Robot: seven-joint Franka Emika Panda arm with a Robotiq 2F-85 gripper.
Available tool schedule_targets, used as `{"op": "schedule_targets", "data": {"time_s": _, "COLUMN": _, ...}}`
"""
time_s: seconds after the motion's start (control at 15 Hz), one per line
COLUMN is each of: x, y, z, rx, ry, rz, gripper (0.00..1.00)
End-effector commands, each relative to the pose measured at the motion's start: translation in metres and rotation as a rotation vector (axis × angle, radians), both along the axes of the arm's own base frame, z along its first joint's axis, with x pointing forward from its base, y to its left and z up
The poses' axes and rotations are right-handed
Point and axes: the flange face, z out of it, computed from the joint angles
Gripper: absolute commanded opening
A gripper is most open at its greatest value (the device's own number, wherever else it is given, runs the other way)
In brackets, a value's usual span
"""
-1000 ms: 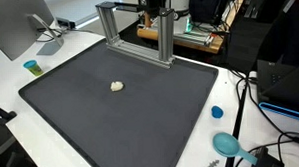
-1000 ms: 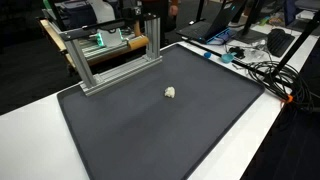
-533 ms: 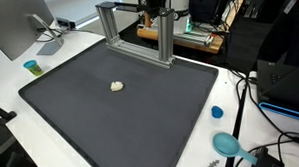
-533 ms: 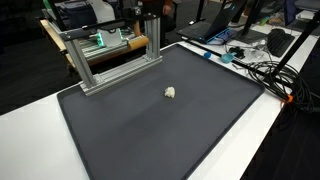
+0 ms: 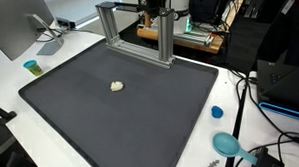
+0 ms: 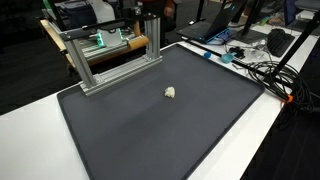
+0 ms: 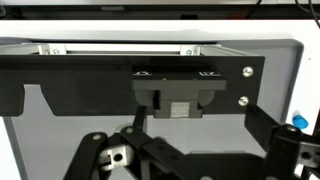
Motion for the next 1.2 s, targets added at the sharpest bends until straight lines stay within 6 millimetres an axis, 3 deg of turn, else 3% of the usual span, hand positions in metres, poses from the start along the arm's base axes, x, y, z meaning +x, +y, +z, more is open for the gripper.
{"op": "schedule_targets", "data": {"time_s": 0.0, "x": -0.003, "y": -0.012, "z": 0.010, "rx": -0.015, "ry": -0.071, "rz": -0.146, "gripper": 1.00}}
{"op": "schedule_targets", "data": {"time_s": 0.33, "x": -0.020, "y": -0.026, "z": 0.017, "rx": -0.003, "ry": -0.127, "rz": -0.228, "gripper": 1.00}}
{"op": "schedule_targets", "data": {"time_s": 0.53, "x": -0.034, "y": -0.023, "z": 0.028, "rx": 0.068, "ry": -0.141, "rz": -0.230, "gripper": 1.00}}
{"op": "schedule_targets", "data": {"time_s": 0.6, "x": -0.016, "y": -0.025, "z": 0.022, "rx": 0.017, "ry": -0.113, "rz": -0.222, "gripper": 1.00}}
{"op": "schedule_targets", "data": {"time_s": 1.13, "x": -0.028, "y": -0.024, "z": 0.028, "rx": 0.039, "ry": -0.138, "rz": -0.227, "gripper": 1.00}}
